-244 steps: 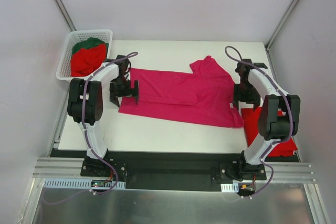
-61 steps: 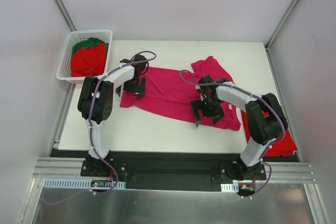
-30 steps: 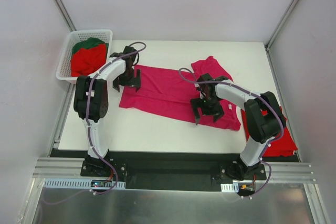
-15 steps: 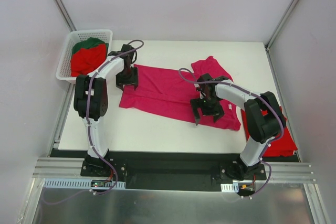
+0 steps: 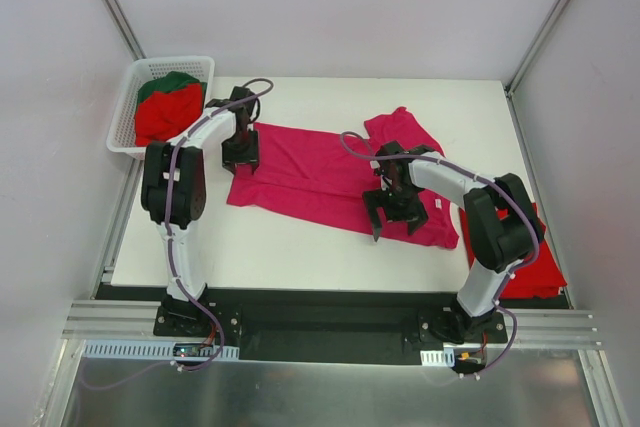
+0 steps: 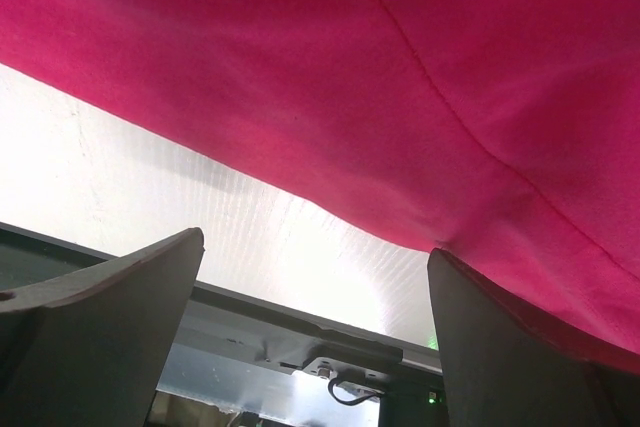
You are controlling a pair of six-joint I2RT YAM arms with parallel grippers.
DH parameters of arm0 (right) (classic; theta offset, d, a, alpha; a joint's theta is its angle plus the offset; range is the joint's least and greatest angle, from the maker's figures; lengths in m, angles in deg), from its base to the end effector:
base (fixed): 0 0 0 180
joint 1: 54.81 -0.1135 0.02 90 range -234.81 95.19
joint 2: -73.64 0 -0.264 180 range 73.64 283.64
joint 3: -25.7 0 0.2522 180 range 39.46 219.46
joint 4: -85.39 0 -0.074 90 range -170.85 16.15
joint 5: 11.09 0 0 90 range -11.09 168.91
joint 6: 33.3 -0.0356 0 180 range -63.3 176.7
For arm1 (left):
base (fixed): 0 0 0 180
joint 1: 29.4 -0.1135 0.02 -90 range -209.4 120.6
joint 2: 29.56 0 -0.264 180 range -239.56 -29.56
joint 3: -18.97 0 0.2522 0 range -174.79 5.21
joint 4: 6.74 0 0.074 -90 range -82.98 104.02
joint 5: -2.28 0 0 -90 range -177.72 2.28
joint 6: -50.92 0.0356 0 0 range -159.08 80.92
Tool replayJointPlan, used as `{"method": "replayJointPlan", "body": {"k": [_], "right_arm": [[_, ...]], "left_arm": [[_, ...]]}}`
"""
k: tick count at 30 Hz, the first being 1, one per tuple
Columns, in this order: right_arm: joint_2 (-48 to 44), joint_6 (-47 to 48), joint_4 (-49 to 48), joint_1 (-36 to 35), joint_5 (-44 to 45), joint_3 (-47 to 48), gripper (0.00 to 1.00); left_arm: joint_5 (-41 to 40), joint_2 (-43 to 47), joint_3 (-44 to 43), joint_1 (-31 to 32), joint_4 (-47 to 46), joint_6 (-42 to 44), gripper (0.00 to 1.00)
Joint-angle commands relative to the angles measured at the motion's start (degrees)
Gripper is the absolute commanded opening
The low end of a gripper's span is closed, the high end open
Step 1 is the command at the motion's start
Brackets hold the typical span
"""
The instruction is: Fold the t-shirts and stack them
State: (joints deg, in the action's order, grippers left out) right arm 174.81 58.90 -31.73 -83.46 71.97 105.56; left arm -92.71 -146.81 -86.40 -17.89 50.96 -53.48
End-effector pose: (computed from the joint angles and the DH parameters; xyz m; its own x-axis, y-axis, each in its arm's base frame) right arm 0.2763 0.1558 0.1721 -0.8537 -0.5099 -0.1058 -0.5198 0.8463 0.1162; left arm 0.4179 -0.0819 0.1937 -0.9315 -0.0631 -0.3582 -0.0646 0.9979 -0.0078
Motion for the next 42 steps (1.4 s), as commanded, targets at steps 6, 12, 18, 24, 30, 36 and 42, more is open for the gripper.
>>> {"method": "replayJointPlan", "body": {"k": [6, 12, 18, 24, 30, 36, 42], "right_arm": [[0.00, 0.79, 1.94, -0.01, -0.62, 0.61, 0.99], [0.00, 0.79, 1.76, -0.01, -0.62, 0.34, 0.99], [0.61, 0.88, 1.76, -0.01, -0.88, 0.60, 0.99], [0.96, 0.97, 1.76, -0.10, -0.97, 0.16, 0.99], [1.05, 1.06, 1.41, -0.01, -1.06, -0.10, 0.99], [1.58, 1.14, 1.24, -0.01, -1.15, -0.10, 0.99], [2.02, 1.14, 1.24, -0.10, -1.06, -0.10, 0.99]], "left_arm": [[-0.63, -2.63, 0.38, -0.79, 0.44, -0.02, 0.39], [-1.16, -2.02, 0.73, -1.75, 0.44, 0.07, 0.35], [-1.60, -0.96, 0.65, -2.37, 0.44, 0.33, 0.32], [-0.98, -0.78, 0.74, -2.37, 0.44, -0.02, 0.20], [-0.72, -0.52, 0.47, -2.37, 0.44, -0.37, 0.05], [-0.63, 1.67, 0.21, -2.37, 0.70, -0.99, 0.01], [-0.63, 4.13, -0.06, -2.37, 1.67, -1.60, 0.01]]}}
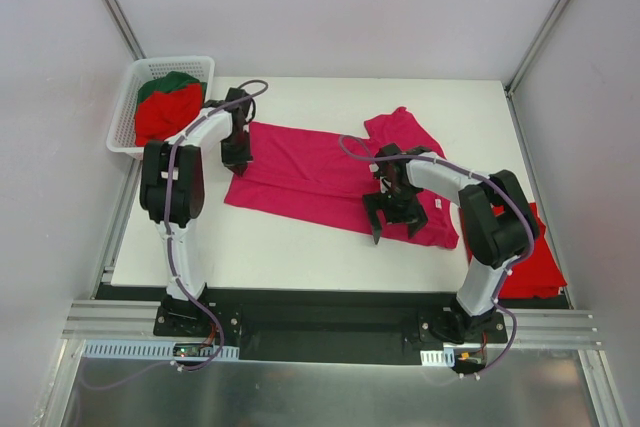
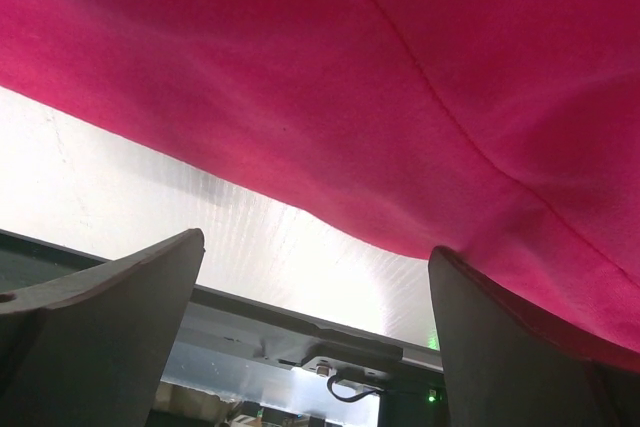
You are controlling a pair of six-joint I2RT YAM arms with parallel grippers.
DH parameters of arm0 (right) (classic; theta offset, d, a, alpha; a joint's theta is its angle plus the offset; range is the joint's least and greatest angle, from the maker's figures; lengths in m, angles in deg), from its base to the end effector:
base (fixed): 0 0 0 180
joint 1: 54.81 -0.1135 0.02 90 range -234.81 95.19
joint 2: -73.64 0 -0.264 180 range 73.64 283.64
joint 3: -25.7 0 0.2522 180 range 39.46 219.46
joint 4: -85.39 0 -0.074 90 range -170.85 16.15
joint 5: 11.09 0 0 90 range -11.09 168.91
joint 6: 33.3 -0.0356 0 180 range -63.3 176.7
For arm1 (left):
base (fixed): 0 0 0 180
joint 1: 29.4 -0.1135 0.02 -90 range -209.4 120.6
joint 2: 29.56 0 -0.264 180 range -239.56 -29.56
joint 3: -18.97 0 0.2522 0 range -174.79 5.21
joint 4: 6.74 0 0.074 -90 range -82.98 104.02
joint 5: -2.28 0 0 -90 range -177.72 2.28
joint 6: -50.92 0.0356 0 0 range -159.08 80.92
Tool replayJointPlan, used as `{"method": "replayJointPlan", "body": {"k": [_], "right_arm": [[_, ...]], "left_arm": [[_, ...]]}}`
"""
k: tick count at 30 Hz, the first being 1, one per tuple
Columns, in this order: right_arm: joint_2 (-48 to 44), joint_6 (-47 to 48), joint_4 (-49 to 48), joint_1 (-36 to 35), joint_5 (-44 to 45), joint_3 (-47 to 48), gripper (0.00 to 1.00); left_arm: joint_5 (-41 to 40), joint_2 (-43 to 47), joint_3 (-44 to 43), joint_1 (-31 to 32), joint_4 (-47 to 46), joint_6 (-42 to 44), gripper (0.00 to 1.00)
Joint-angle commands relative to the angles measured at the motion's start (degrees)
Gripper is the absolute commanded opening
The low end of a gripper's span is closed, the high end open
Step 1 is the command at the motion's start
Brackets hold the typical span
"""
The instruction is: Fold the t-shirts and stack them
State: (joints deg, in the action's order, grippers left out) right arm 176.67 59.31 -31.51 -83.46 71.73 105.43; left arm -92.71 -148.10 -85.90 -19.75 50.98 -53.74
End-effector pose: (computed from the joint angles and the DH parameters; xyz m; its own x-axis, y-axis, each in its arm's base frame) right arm 0.2769 0.1564 0.1618 -0.8529 -0.5175 -0.0684 -0.5220 0.8442 0.1218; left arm 0.4206 -0.0684 0.1821 -0.9392 -0.0960 -0.3296 -0.1014 0.9948 -0.0010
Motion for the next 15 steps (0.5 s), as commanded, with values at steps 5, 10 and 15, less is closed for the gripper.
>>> {"method": "replayJointPlan", "body": {"k": [5, 10, 15], "right_arm": [[0.07, 0.81, 1.11, -0.10, -0.82, 0.21, 0.99], [-0.01, 0.90, 1.11, -0.10, -0.73, 0.03, 0.99], [-0.37, 1.25, 1.46, -0.01, -0.55, -0.14, 0.99]], "left_arm": [[-0.81, 6.48, -1.44, -0.51, 2.70, -1.34, 0.01], [-1.07, 5.34, -3.72, -0.51, 3.67, -0.90, 0.03], [-0.63, 4.46, -5.39, -0.51, 4.46, -1.08, 0.04]]}}
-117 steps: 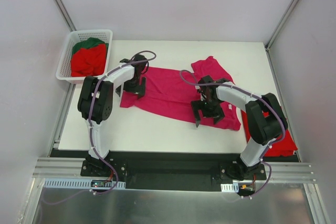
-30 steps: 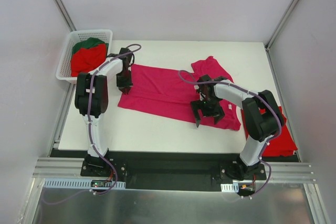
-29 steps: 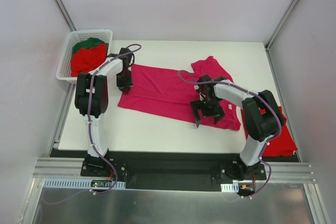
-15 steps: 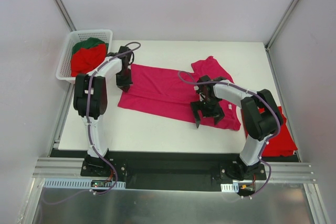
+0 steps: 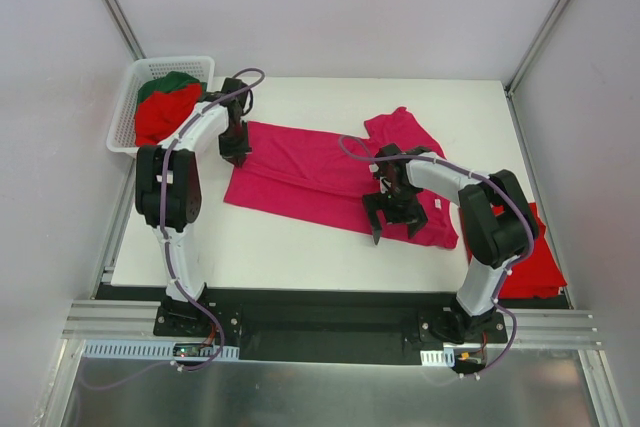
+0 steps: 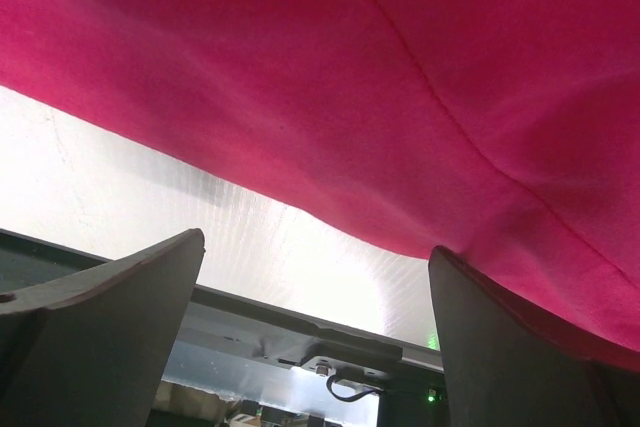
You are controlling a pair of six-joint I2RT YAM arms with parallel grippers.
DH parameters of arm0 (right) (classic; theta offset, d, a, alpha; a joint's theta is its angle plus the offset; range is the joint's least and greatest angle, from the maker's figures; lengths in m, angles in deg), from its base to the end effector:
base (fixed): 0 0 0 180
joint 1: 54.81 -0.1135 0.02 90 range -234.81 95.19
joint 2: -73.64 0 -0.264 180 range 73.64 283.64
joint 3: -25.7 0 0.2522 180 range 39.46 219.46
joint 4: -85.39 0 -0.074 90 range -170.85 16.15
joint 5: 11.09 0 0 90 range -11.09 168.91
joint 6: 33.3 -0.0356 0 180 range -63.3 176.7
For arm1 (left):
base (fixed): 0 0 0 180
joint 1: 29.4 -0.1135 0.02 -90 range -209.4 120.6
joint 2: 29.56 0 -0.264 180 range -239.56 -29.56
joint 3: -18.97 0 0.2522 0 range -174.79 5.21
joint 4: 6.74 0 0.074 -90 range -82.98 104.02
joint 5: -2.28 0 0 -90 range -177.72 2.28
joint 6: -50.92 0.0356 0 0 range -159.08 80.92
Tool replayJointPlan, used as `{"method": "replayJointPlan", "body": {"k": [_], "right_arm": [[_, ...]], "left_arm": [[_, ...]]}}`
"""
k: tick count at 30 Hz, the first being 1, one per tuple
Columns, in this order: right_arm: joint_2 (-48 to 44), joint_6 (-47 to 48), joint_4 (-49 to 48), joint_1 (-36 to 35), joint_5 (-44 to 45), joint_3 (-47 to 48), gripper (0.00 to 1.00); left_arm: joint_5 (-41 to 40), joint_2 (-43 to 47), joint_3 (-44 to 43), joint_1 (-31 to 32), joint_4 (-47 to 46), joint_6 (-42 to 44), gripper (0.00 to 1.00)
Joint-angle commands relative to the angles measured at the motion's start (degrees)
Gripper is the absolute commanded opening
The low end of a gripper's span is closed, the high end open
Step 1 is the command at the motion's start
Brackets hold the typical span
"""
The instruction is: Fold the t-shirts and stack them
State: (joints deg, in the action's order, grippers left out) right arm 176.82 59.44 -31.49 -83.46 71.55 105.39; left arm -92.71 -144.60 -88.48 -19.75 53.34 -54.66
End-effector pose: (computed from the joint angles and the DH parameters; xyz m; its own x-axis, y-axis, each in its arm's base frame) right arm 0.2768 0.1564 0.1609 -0.8520 -0.5195 -0.0652 -0.5235 0.8428 0.1249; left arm 0.4178 -0.0679 0.2181 -0.9145 -0.1159 -0.3876 -0.1155 0.9930 -0.0245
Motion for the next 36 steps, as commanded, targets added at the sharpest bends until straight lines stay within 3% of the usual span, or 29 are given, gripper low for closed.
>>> {"method": "replayJointPlan", "body": {"k": [1, 15, 26, 36], "right_arm": [[-0.61, 1.21, 1.52, -0.01, -0.38, -0.10, 0.99], [-0.87, 1.83, 2.23, -0.01, 0.50, -0.01, 0.98], [-0.35, 1.56, 1.88, -0.10, 0.15, -0.10, 0.98], [0.62, 1.21, 1.79, -0.10, -0.29, 0.34, 0.98]], "left_arm": [[-0.54, 0.96, -2.99, -0.51, 2.10, -0.25, 0.05], [1.30, -2.99, -7.64, -0.33, 4.91, -0.42, 0.15], [1.13, -5.28, -11.51, -0.33, 6.49, 0.37, 0.09], [-0.54, -5.10, -6.42, -0.33, 6.50, -0.07, 0.12]]}}
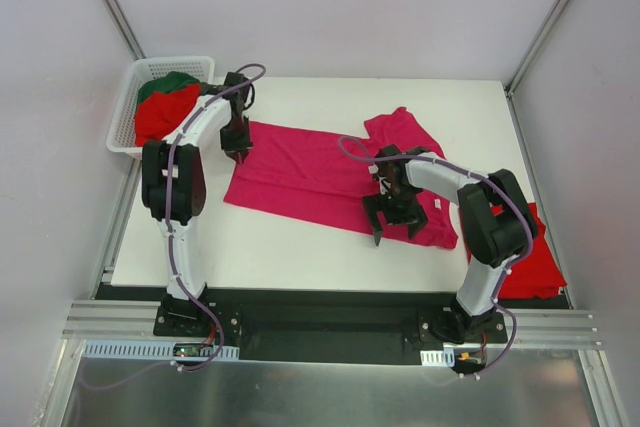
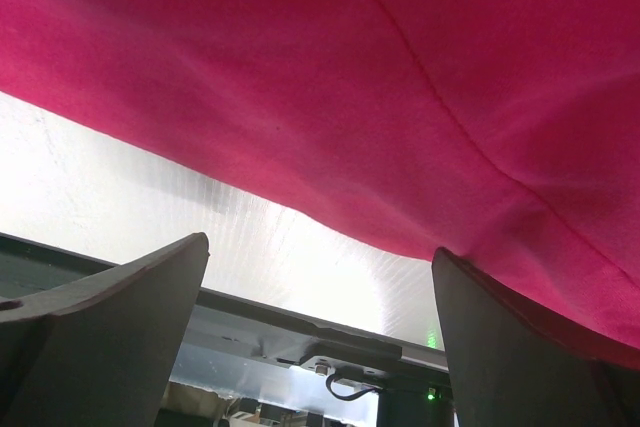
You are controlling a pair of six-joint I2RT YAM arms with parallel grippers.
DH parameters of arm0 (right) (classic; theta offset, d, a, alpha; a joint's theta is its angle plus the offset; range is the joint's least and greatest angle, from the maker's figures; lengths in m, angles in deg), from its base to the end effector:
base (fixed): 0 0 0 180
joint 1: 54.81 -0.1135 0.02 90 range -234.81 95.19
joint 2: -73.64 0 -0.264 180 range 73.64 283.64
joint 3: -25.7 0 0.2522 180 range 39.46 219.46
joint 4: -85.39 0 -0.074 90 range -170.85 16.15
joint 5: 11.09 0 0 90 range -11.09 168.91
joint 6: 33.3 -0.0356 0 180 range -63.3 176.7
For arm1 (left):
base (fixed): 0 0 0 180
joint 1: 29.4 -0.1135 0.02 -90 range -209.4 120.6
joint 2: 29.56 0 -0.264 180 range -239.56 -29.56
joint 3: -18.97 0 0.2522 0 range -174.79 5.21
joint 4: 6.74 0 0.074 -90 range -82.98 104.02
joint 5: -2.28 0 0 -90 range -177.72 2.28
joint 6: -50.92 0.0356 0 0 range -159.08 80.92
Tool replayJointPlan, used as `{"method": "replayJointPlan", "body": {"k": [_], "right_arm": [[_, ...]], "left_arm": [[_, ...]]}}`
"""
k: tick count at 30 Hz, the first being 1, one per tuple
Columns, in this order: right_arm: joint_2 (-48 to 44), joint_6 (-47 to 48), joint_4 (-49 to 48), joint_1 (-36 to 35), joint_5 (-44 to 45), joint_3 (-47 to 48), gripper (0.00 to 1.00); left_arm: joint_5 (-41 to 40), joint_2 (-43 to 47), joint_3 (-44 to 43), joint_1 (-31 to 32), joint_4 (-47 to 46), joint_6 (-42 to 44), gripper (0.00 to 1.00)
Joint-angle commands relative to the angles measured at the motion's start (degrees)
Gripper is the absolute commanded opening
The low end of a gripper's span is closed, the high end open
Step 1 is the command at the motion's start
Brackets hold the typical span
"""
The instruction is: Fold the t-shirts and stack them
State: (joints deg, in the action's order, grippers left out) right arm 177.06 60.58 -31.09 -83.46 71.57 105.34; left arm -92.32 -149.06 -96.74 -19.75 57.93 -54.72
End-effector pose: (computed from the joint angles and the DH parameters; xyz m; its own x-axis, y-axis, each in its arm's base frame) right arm 0.2762 0.1561 0.1594 -0.8420 -0.5365 -0.0556 -0.5390 0.8331 0.1241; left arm 0.4361 -0.0713 0.2248 -0.9203 -0.1161 -0.3737 -0.1143 0.9931 -0.0271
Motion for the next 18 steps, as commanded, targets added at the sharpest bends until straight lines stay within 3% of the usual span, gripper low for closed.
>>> {"method": "replayJointPlan", "body": {"k": [1, 6, 10, 16, 18], "right_arm": [[0.38, 0.16, 1.31, -0.10, -0.31, 0.38, 0.97], [0.65, 0.07, 1.39, -0.10, -0.49, 0.38, 0.97], [0.65, -0.01, 1.31, -0.10, -0.40, 0.38, 0.97], [0.82, 0.16, 1.48, -0.10, -0.40, 0.29, 0.97], [0.82, 0.16, 1.57, -0.10, -0.31, 0.38, 0.97]], "left_arm": [[-1.02, -0.73, 2.54, -0.33, 1.82, -0.18, 0.12], [-1.64, -1.17, 3.95, -0.42, 1.12, 0.17, 0.20], [-1.55, -2.05, 4.57, -0.42, 0.33, 0.43, 0.31], [-1.03, -3.28, 3.34, -0.42, 0.06, 0.70, 0.30], [-0.94, -3.63, 3.08, -0.42, 0.06, 0.70, 0.20]]}}
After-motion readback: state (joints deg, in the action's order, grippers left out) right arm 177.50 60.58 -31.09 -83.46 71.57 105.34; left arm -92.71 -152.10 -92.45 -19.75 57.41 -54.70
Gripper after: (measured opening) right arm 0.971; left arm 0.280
